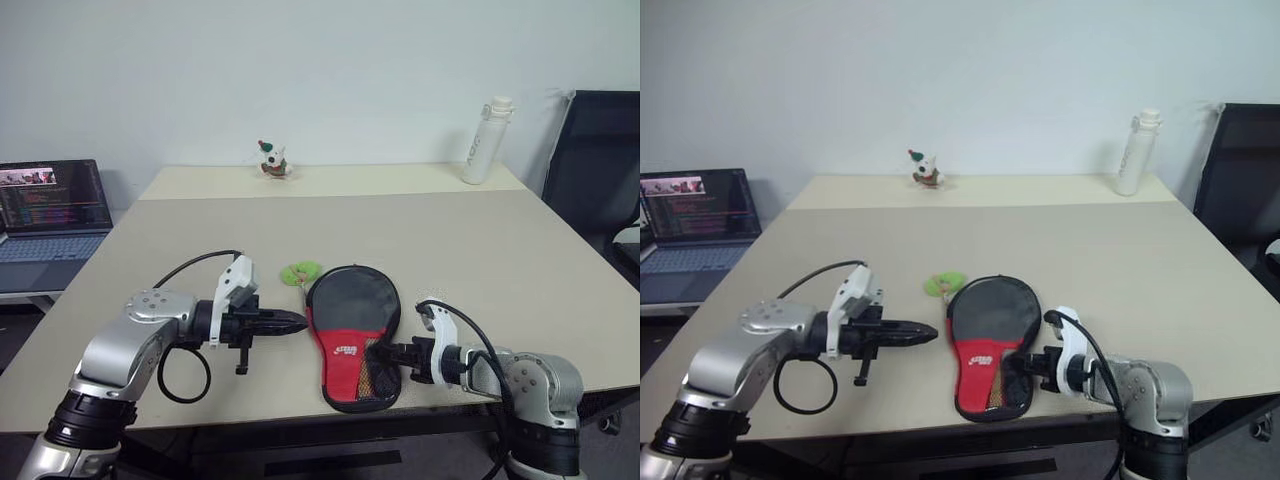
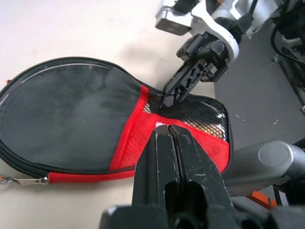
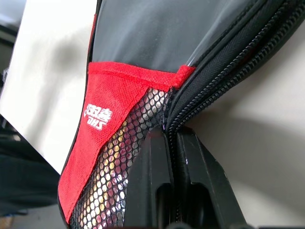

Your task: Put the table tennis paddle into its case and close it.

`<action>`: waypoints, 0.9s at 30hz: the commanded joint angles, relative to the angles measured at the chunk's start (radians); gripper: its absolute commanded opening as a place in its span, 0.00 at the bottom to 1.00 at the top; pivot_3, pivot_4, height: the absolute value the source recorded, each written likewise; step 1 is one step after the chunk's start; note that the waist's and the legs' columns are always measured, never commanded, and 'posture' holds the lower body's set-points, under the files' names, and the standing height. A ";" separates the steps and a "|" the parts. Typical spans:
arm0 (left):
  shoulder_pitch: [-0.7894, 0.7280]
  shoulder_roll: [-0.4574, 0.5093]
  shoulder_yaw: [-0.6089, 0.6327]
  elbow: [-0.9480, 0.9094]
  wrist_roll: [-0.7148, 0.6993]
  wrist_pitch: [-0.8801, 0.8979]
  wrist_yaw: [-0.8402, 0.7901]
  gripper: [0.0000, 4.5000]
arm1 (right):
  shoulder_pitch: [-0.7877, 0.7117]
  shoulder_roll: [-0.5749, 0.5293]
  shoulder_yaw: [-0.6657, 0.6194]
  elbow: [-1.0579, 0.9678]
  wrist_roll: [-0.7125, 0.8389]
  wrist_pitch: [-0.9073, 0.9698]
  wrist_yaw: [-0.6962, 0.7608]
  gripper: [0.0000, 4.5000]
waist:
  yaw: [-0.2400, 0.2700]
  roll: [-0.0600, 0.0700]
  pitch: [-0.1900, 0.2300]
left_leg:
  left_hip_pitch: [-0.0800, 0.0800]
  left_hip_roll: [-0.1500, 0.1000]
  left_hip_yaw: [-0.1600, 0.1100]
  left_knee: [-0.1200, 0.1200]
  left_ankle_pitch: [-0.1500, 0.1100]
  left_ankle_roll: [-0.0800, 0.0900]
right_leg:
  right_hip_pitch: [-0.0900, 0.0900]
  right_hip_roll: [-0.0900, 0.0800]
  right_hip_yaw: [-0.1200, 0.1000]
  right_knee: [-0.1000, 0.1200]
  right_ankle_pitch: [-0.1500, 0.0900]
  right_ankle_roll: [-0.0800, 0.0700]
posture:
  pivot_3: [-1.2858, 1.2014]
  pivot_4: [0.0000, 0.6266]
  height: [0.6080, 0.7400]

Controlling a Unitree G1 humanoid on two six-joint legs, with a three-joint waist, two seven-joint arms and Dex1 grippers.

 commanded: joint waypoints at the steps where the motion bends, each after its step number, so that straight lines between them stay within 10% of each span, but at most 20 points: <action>1: -0.022 0.007 0.002 -0.010 -0.009 -0.012 -0.006 0.00 | 0.019 0.028 -0.007 -0.047 0.020 0.025 -0.016 0.01 | 0.000 0.000 0.000 | 0.000 0.000 0.000 0.000 0.000 0.000 | 0.000 0.000 0.000 0.000 0.000 0.000 | 0.52 0.24 1.00; 7: -0.021 0.012 0.001 -0.016 -0.008 -0.011 -0.001 0.00 | 0.036 -0.024 0.016 -0.012 -0.018 -0.027 -0.036 0.01 | -0.001 0.000 0.000 | 0.000 0.000 0.000 0.000 0.000 0.000 | 0.000 0.000 0.000 0.000 0.000 0.000 | 0.52 0.24 1.00; 21: -0.016 0.000 -0.006 0.004 0.010 -0.027 0.017 0.00 | 0.046 -0.423 0.220 -0.297 0.067 -0.165 0.128 0.97 | 0.018 -0.001 0.000 | 0.000 -0.001 -0.001 0.000 0.000 0.000 | 0.003 -0.001 -0.001 -0.004 0.000 0.000 | 0.52 0.24 1.00; 27: -0.024 0.008 -0.010 0.068 0.028 -0.027 0.027 0.00 | -0.069 -0.475 0.205 -0.261 0.127 -0.304 0.234 0.99 | 0.012 -0.001 0.000 | 0.001 0.001 -0.001 0.000 0.000 0.000 | 0.002 0.001 -0.002 -0.004 0.000 0.000 | 0.52 0.24 1.00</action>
